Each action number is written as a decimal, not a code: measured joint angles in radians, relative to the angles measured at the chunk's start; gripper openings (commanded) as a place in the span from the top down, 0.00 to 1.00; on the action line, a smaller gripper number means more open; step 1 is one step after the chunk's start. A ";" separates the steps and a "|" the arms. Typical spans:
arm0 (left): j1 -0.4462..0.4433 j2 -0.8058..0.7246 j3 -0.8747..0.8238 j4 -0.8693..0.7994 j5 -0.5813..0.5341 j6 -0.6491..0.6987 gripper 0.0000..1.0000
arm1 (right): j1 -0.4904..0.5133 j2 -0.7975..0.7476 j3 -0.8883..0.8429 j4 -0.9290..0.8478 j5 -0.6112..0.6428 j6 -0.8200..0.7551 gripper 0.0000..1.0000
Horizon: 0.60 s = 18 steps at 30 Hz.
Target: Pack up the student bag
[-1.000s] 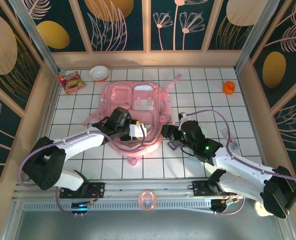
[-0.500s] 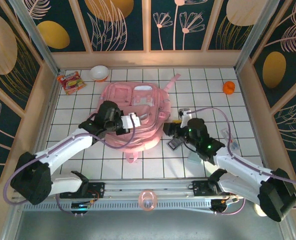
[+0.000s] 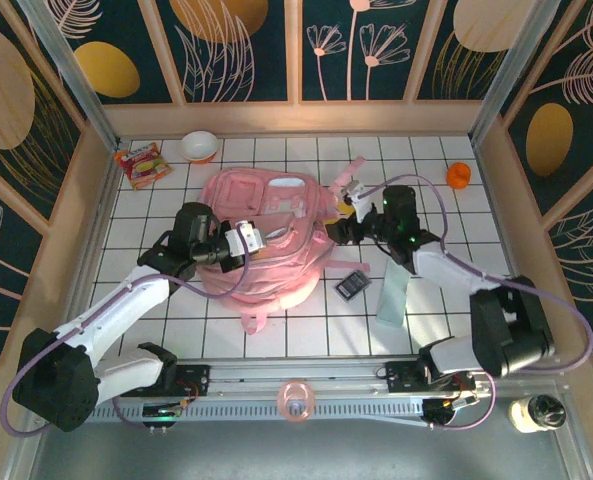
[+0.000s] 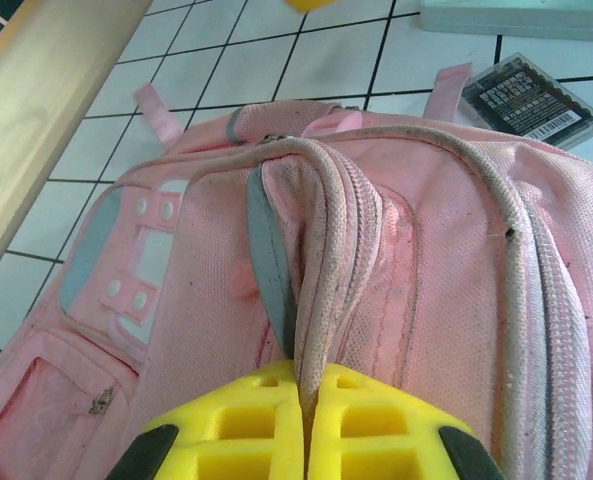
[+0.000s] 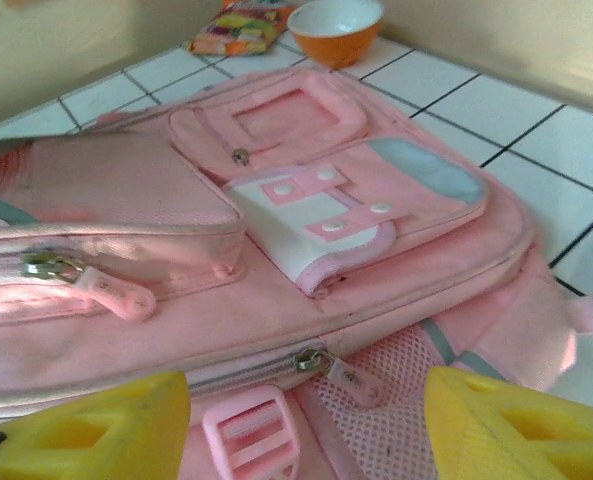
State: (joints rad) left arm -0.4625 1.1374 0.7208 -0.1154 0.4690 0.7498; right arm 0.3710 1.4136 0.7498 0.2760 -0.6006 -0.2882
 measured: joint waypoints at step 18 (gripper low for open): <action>0.006 -0.010 -0.002 0.000 0.048 -0.015 1.00 | -0.017 0.346 0.296 -0.275 -0.397 -0.239 0.37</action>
State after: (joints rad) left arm -0.4561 1.1275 0.7189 -0.1158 0.5175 0.7345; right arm 0.3538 1.7596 1.0462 0.0013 -0.9974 -0.5270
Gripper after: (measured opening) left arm 0.050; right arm 0.623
